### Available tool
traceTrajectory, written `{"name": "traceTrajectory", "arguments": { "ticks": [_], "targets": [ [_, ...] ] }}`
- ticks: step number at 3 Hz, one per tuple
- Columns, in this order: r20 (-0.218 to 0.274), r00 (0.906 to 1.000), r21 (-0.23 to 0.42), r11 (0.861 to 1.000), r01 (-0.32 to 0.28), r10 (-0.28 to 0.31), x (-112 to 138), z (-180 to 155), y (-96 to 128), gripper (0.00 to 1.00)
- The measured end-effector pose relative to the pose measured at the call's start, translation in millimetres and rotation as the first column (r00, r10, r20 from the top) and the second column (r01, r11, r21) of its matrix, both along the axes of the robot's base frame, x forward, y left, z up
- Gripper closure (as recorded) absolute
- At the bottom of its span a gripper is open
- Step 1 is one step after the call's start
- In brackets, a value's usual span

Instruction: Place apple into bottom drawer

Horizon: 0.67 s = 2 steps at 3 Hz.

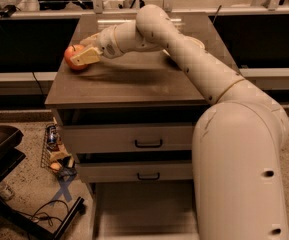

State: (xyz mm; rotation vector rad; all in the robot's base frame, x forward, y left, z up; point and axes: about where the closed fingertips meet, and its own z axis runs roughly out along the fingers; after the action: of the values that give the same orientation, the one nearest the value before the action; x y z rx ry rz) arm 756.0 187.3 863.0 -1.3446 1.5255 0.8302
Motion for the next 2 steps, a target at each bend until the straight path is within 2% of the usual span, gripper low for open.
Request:
{"name": "traceTrajectory", "arguments": {
  "ticks": [2],
  "targets": [
    [-0.005,0.9999,0.000,1.000,-0.011,0.011,-2.4,-3.3,7.2,0.23]
  ]
}}
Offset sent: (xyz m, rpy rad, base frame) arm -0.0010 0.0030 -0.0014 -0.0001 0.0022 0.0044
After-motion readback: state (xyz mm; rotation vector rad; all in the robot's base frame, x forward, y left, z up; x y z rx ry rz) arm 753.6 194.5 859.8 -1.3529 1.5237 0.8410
